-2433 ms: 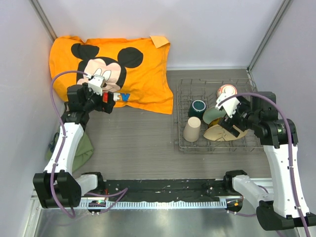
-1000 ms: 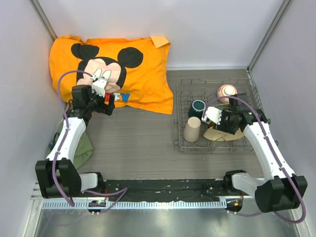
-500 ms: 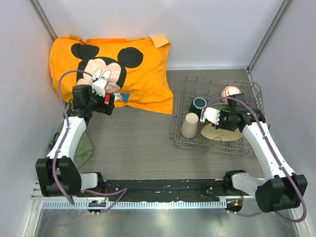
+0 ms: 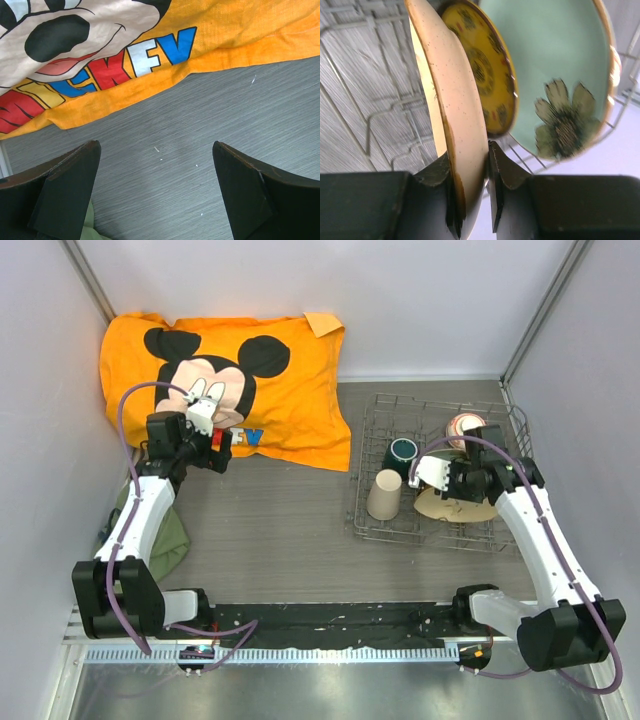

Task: Unload the mixed dishes from the dish rack
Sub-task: Pick up the plate from the dish rack.

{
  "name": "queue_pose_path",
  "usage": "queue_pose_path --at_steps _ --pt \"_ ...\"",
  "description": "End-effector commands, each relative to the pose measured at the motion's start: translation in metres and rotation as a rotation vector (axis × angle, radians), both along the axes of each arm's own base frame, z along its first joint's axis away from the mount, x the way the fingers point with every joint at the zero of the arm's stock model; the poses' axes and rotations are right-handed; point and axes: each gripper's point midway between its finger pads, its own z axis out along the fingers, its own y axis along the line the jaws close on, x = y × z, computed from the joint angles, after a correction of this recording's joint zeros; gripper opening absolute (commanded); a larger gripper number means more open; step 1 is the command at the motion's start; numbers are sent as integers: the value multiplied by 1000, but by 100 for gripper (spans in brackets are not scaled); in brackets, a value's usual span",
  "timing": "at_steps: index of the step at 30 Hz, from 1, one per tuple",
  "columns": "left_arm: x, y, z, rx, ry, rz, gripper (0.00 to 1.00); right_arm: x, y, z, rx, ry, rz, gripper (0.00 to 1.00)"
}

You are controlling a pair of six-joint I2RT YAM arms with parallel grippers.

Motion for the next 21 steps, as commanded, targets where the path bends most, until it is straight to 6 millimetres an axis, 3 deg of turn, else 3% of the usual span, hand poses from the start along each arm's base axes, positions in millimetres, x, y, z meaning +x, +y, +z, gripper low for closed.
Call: queue_pose_path --at_steps 1,8,12,15,18,21 --pt "6 -1 18 6 -80 -6 99 16 -15 64 -65 -204 -23 5" --pt "5 -2 21 0 -85 -10 100 13 -13 91 -53 -237 -11 4" --pt "4 -3 27 -8 -102 -12 100 8 -1 110 9 -256 22 3" --pt "-1 -14 35 -43 -116 -63 100 1 9 128 74 -275 45 3" --pt "-12 -39 51 -130 -136 -182 100 -6 24 147 150 -296 82 2" --pt "-28 -67 79 -236 -169 -312 100 -9 35 167 223 -331 100 2"
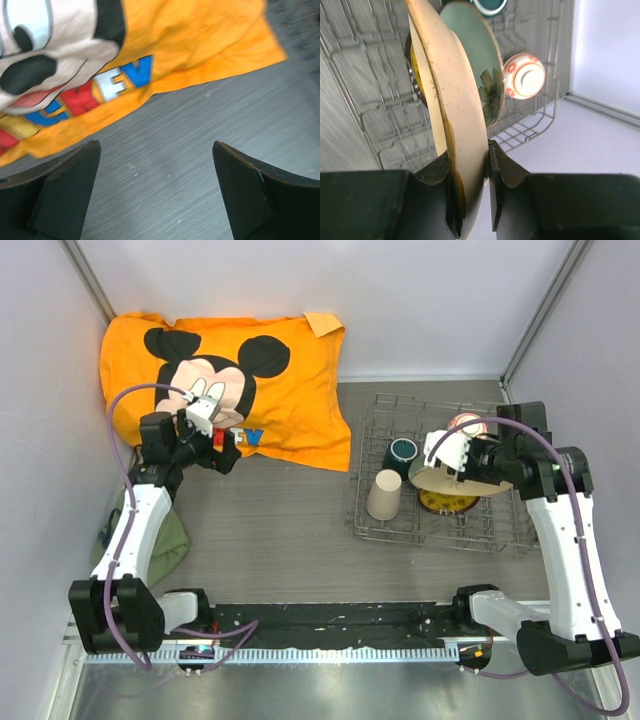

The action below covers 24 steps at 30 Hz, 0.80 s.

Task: Unload the mixed dishes from the dish rack
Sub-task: Pick up the plate from the dish rack.

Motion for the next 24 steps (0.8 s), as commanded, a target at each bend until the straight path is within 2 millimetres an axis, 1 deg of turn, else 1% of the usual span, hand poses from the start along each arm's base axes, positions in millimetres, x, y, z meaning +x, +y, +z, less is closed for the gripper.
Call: queue_pose_path --at_steps 1,2,3,4,5,7,8,10,11,12,13,14,15,16,17,18,20,22,23,24 --pt "-22 -47 64 -160 -131 -230 99 -2 23 68 154 -189 48 3" --pt "-31 -61 72 -197 -132 -298 98 -4 31 74 193 -195 69 2" --pt "-35 -67 82 -204 -153 -332 98 -2 35 78 216 -195 77 2" --pt "-40 -70 91 -206 -177 -353 98 -3 41 89 248 -215 91 2" --pt "-52 -93 97 -207 -193 -445 98 -4 50 94 302 -211 110 2" --pt "-63 -110 107 -190 -232 -510 97 0 59 105 363 -227 125 3" --pt "-77 -130 112 -186 -251 -576 97 0 67 108 414 -218 131 3" --pt "-85 -145 123 -152 -302 -609 97 6 72 116 457 -233 136 2" --pt "-96 -163 126 -149 -314 -658 96 6 75 118 487 -230 128 2" --pt "-96 -169 136 -139 -340 -655 96 8 79 118 509 -225 134 2" --pt "-99 -176 141 -141 -349 -667 96 11 81 123 529 -238 135 2" --pt "-106 -191 151 -151 -361 -704 96 12 83 124 557 -234 127 2" --pt "-110 -198 155 -156 -366 -720 95 11 88 126 585 -228 139 2" --pt "-111 -204 159 -162 -365 -725 95 13 90 130 603 -241 145 2" --pt "-119 -215 162 -174 -361 -759 95 14 93 132 621 -244 147 2" --pt "-120 -223 167 -180 -355 -778 95 13 96 134 655 -233 140 2" --pt "-129 -237 168 -201 -327 -817 93 13 102 139 697 -231 161 2" --pt "-128 -249 165 -200 -310 -831 92 11 110 142 747 -217 178 2" --pt "-133 -258 162 -195 -305 -848 92 10 112 143 761 -209 186 3" --pt "-133 -262 162 -187 -308 -852 92 9 114 143 772 -201 191 3"
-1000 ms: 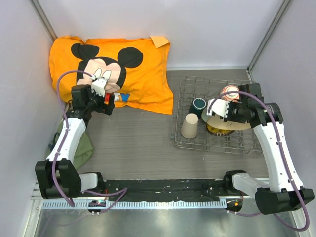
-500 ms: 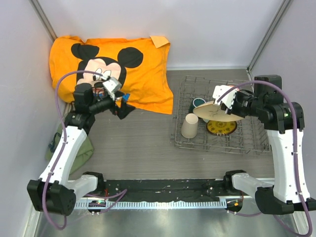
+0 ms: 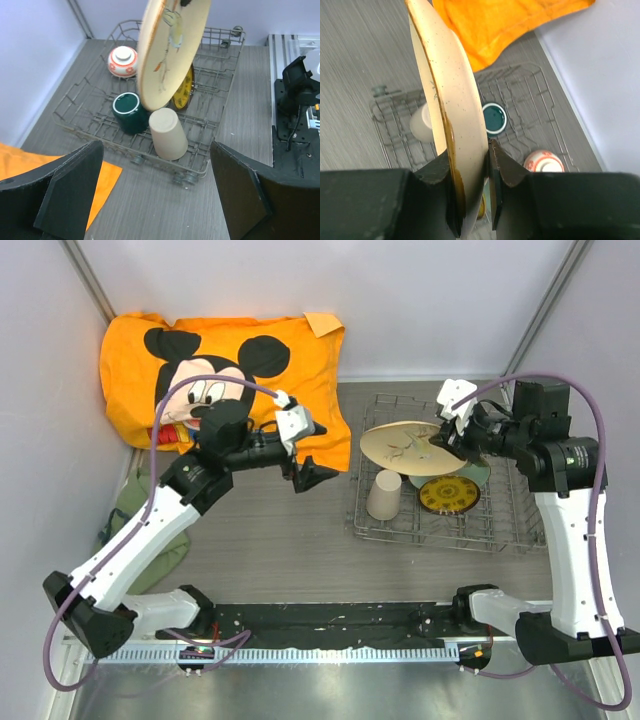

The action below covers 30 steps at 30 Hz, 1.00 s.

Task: Unload the mixed dishes from the dish rack
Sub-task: Pick up the plate from the dish rack.

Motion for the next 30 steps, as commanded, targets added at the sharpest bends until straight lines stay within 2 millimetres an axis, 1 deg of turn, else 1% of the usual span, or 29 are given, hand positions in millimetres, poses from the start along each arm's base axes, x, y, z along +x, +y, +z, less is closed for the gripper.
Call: queue_pose_path --at_steps 1,3,4,7,8,14,17,20,21,23,24,26,27,29,30 --pt "2 -24 -2 19 -2 0 92 -1 28 56 176 -154 100 3" --pt "4 -30 -1 24 -12 14 92 -3 31 55 189 -141 115 3" --pt "6 -34 -4 32 -6 11 92 -4 33 52 193 -133 121 3" --pt "8 -39 0 27 -4 12 92 -6 35 48 201 -128 128 3" --pt "10 -41 -3 32 3 13 92 -7 36 47 207 -123 132 3" --pt "8 -52 4 13 32 -12 92 -16 45 44 258 -86 175 3" --pt "3 -59 3 9 64 -48 88 -22 53 46 303 -65 207 3" --pt "-3 -64 2 12 78 -77 82 -27 59 50 333 -64 242 3" --pt "-5 -66 0 16 83 -83 78 -27 60 52 346 -59 244 3" --pt "-7 -67 -3 28 85 -94 72 -30 63 54 360 -55 261 3" --pt "-8 -67 -5 30 89 -98 64 -31 64 56 365 -60 268 3" --pt "-10 -68 -8 36 91 -108 55 -34 67 56 382 -45 282 4" --pt "-11 -68 -8 36 92 -111 46 -34 68 56 386 -45 289 4" --pt "-13 -68 -10 37 100 -122 35 -36 70 55 395 -33 295 5" --pt "-14 -68 -10 35 103 -126 23 -35 70 52 394 -28 294 6"
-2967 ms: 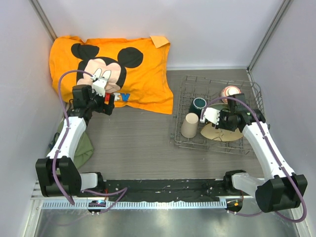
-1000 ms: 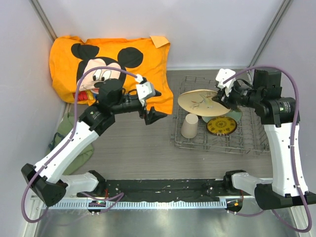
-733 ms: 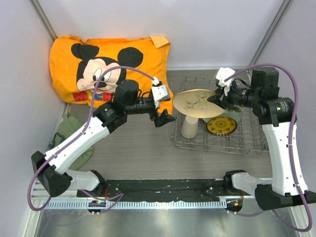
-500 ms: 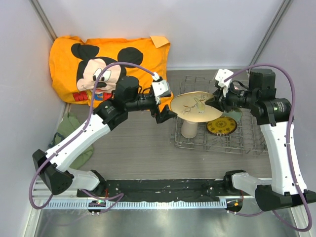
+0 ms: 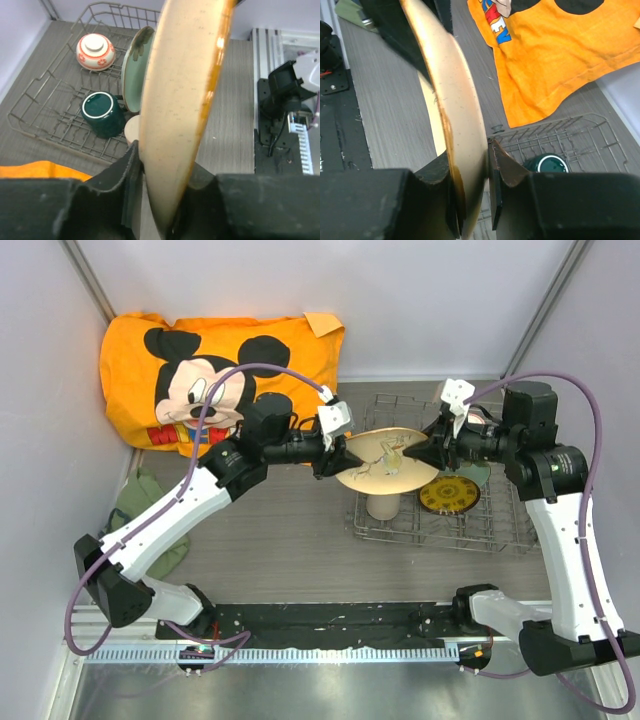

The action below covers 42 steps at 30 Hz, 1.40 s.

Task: Unload the mixed dishes from the dish rack
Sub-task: Pick up the plate from the dish rack, then place the plate at the center of the board.

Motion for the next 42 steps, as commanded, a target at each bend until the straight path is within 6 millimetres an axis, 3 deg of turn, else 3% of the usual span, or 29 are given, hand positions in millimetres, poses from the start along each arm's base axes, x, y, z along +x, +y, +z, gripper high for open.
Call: queue_pose_path --at_steps 1,3,5,9,14,19,23,26,27,35,39,42 --pt "-14 -4 17 -39 -11 -61 16 -11 13 45 89 -170 84 6" --pt "-15 -3 18 -42 -14 -62 0 -8 12 38 80 -161 76 8" --pt "-19 -1 21 -49 -14 -70 0 -9 12 34 78 -156 73 11" --pt "-23 2 24 -59 -1 -68 0 -7 12 25 76 -136 65 32" --pt "-14 13 32 -75 -16 -1 0 -8 9 15 65 -134 46 49" --pt "-6 32 51 -145 6 59 0 -6 4 0 47 -117 9 63" --pt "-2 47 61 -187 -8 99 0 -7 2 -8 39 -113 -6 81" --pt "2 60 67 -219 9 134 0 -6 1 -15 33 -103 -18 84" --pt "3 63 67 -224 10 147 0 -6 0 -16 32 -102 -19 99" --pt "15 100 80 -259 -32 276 0 -5 -5 -18 23 -107 -63 100" --pt "29 123 72 -252 -8 383 0 -1 -11 -13 14 -118 -117 99" --pt "39 140 55 -237 53 474 0 0 -14 -12 11 -122 -135 99"
